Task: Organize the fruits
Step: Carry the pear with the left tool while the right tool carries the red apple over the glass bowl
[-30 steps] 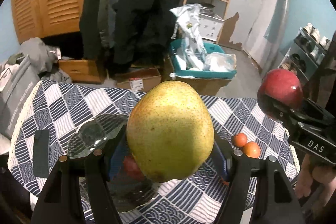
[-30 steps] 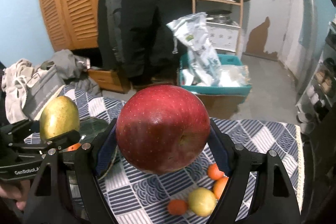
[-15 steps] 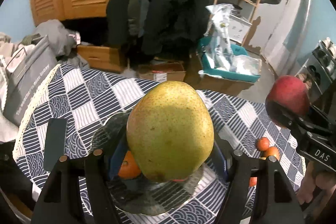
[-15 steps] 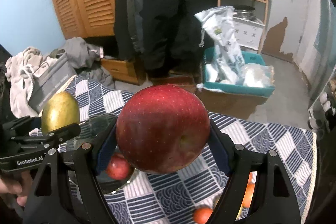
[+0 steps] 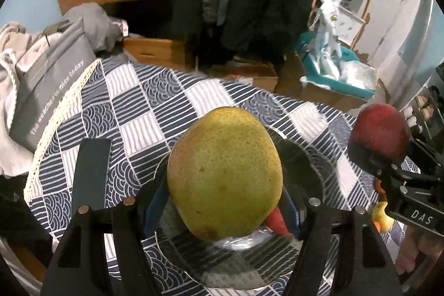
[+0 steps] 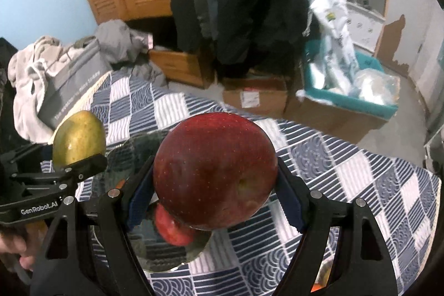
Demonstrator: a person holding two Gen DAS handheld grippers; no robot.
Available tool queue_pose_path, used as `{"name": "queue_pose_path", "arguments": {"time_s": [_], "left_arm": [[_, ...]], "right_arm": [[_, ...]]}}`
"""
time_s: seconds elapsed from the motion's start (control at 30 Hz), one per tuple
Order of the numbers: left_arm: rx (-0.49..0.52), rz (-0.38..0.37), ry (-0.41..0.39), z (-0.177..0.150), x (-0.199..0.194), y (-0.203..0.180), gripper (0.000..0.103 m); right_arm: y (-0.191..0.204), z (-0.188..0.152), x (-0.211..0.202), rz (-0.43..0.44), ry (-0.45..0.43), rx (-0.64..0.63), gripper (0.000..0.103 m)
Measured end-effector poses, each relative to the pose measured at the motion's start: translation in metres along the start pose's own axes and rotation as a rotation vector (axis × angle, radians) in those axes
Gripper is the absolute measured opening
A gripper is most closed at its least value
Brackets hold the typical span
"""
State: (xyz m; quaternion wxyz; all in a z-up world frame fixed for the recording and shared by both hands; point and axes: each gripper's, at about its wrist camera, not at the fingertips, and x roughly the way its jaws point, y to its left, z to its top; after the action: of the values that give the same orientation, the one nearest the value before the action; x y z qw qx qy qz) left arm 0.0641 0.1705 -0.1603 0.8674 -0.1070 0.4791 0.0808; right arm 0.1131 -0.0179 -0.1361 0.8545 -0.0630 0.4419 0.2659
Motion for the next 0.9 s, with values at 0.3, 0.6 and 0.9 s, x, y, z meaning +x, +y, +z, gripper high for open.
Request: {"name": "queue_pose_path", "arguments": {"time_s": [0.3,0.6,0.9], "left_arm": [[-0.049,-0.012,0.073,-0.01,0.029,0.019,0.073],[-0.064,-0.037,0.128,-0.015,0.051,0.021,0.073],[-0.072,-0.048,0.18,-0.02,0.068,0.02,0.073]], "right_arm": [[0.012,-0.009,0.039,0.033,0.093,0.011,0.08],[0.017,-0.017,0.06,0.057,0.155,0.02,0.08],[0.018,-0.023,0.072,0.086,0.194,0.027,0.08]]}}
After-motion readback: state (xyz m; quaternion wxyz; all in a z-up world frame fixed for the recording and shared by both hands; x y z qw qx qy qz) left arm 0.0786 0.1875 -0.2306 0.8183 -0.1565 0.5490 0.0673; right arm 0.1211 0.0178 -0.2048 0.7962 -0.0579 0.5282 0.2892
